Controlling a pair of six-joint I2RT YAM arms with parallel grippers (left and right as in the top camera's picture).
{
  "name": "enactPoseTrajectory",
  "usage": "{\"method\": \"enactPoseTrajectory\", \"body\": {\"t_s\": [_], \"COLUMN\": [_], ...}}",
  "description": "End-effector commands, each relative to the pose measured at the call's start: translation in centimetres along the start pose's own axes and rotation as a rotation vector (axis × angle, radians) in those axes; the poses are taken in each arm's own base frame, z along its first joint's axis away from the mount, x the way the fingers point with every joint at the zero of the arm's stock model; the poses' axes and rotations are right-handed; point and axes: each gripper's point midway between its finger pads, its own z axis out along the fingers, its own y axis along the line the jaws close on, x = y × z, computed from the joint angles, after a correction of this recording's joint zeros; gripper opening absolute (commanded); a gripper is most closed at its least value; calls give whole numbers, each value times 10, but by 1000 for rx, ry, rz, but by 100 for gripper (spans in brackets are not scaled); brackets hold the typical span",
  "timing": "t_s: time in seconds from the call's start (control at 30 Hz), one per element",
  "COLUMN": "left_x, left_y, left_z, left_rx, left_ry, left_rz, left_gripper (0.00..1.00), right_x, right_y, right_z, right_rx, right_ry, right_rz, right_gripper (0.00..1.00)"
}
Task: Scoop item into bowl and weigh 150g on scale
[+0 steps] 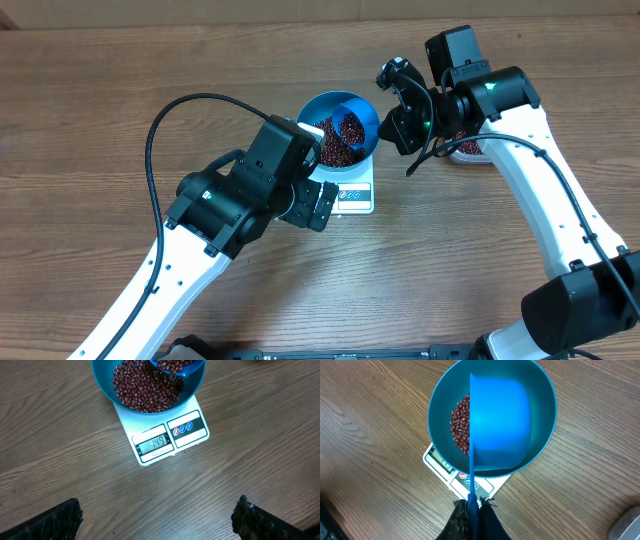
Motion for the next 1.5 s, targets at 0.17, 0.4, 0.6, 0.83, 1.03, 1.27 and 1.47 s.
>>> {"method": "enactPoseTrajectory", "body": {"t_s": [0.17, 0.4, 0.6, 0.83, 1.03, 1.27, 1.47], "left_x": [-1, -1, -1, -1, -1, -1, -1], "left_y": [1, 1, 1, 1, 1, 1, 1], "left_z": [-2, -2, -2, -2, -2, -2, -2], "left_rx": [2, 2, 2, 2, 2, 2, 2], "left_ry": [-6, -6, -6, -6, -6, -6, -6], "left_rz": [-16, -16, -15, -15, -16, -16, -15], "left_gripper": [100, 100, 100, 99, 100, 100, 100], "right_x": [-15, -15, -15, -15, -12, -15, -15], "right_y": [8, 8, 8, 8, 11, 9, 9], "right_z": [-17, -17, -17, -17, -17, -17, -17], "right_rx": [6, 6, 6, 6, -10, 1, 1], "right_ry": [-61, -61, -60, -61, -52, -62, -61], "right_rz": [-28, -28, -28, -28, -54, -23, -22], "right_gripper": [4, 4, 4, 4, 4, 4, 4]}}
